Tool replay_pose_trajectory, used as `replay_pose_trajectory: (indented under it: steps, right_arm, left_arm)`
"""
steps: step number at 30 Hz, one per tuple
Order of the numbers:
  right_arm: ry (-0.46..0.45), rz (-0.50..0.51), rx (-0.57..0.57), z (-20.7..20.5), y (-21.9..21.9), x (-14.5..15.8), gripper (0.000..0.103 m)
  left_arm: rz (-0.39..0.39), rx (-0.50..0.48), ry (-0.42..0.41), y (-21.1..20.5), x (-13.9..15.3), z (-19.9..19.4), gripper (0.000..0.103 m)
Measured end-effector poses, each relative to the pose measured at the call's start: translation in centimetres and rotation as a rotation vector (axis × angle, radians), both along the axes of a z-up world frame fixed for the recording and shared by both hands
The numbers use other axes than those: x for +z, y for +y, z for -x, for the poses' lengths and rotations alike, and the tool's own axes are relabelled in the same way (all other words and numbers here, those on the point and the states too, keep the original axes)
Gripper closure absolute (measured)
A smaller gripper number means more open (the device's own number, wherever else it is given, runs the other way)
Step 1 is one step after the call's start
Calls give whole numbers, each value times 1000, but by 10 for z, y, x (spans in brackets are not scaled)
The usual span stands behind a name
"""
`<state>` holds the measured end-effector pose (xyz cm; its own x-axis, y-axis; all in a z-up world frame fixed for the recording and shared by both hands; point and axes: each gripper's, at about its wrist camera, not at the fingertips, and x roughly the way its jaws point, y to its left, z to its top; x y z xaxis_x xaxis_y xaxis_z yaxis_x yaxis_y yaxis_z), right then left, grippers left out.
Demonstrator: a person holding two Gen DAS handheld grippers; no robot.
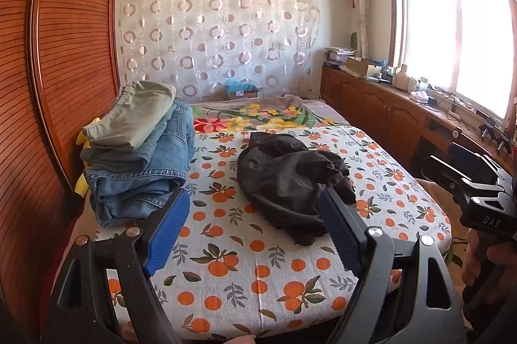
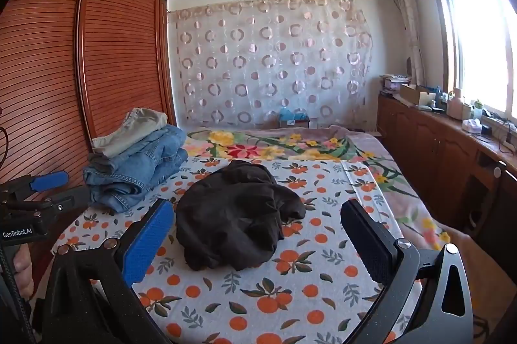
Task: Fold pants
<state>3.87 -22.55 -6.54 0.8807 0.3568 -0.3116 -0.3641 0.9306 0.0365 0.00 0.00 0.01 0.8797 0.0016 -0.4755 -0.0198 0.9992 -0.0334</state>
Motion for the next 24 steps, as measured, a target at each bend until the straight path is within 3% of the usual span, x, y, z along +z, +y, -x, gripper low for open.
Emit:
replay_pose_trajectory:
  steps: [24]
  right_arm:
    - [15, -5, -7, 2, 2, -2, 0]
  left_arm:
    - [-4, 2, -9, 3, 7, 1, 20]
